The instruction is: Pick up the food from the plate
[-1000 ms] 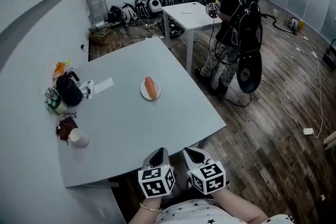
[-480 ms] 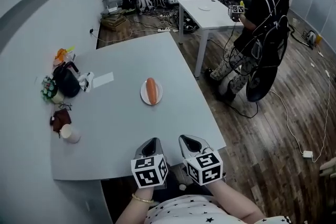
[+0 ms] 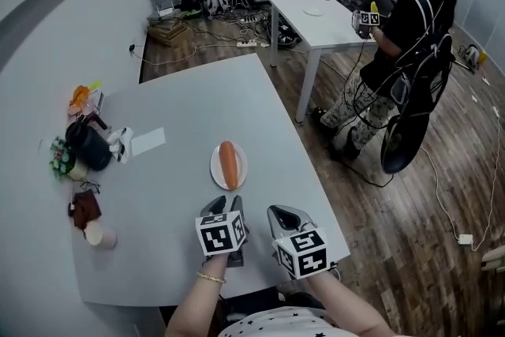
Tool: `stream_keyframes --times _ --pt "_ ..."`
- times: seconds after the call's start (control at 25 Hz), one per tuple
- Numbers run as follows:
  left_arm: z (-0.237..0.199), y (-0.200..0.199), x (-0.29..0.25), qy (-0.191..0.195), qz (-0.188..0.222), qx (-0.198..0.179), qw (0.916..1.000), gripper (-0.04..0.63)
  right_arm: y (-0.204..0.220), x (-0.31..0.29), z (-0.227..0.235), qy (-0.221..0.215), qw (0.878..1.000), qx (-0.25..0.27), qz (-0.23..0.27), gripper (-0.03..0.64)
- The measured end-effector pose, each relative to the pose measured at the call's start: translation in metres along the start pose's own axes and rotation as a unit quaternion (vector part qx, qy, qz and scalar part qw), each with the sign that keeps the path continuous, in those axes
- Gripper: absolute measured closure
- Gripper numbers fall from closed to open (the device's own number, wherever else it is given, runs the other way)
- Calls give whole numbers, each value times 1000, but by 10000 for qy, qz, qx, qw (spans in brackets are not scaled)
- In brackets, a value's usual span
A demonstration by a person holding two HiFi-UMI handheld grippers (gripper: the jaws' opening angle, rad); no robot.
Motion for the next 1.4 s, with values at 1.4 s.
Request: stream_keyframes --times 1.4 --pt "-26 -45 -109 12 -236 163 9996 373 38 -43 23 294 9976 -465 -412 618"
Point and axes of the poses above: the fingertips, and each gripper's own axes: x backward along the fingers, z to its right, y out of its underside, the point moved 2 cm from there along x, backward along the fingers, and after that the axes turned 14 degrees about z, right-handed, at the moved point
